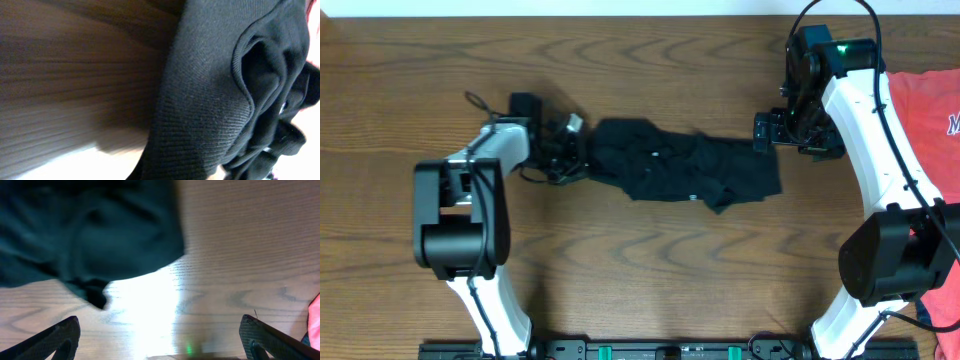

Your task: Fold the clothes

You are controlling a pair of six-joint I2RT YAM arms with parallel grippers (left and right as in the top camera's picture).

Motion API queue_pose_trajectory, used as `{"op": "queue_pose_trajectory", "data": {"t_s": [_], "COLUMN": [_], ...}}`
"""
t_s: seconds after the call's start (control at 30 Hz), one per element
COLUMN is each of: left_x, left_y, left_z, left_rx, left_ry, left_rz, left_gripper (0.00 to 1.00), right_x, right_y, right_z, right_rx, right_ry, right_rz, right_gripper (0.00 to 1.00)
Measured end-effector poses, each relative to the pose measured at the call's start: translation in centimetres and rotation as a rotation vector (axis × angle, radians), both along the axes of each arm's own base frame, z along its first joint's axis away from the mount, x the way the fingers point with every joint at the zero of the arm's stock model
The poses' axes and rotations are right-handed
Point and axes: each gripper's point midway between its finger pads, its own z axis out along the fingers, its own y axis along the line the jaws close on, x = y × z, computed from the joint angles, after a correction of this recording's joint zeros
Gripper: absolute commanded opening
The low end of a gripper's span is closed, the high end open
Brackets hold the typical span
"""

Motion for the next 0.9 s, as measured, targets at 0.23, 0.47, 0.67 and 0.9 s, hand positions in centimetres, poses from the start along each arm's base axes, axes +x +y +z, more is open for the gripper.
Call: {"op": "queue_pose_trajectory", "data": {"t_s": [0.23, 0.47, 0.67, 0.9], "left_x": [-0.2, -0.3, 0.4, 0.4], "left_y": [3.7, 3.6, 3.8, 4.3], "left_z": [-0.1, 0.0, 3.8, 13.0], "left_rx": [-0.002, -0.001, 0.015, 0.081], "left_ry": [0.051, 0.046, -0.067, -0.319], "left_rz": [0.090, 0.083, 0.081, 0.093], "left_gripper": [0.06, 0.06, 0.06, 0.06], "right_x": [0.7, 1.2, 1.7, 2.5], "right_y": [1.0, 2.6, 2.9, 2.6], "right_z": [0.0, 0.0, 0.0, 0.1], "right_rx": [0.015, 0.032, 0.037, 0.042], "right_ry": [-0.034, -0.063, -0.084, -0.112], "right_rz": [0.018, 0.056, 0.062, 0.050], "right_gripper": [0.99, 0.99, 0.99, 0.99]}}
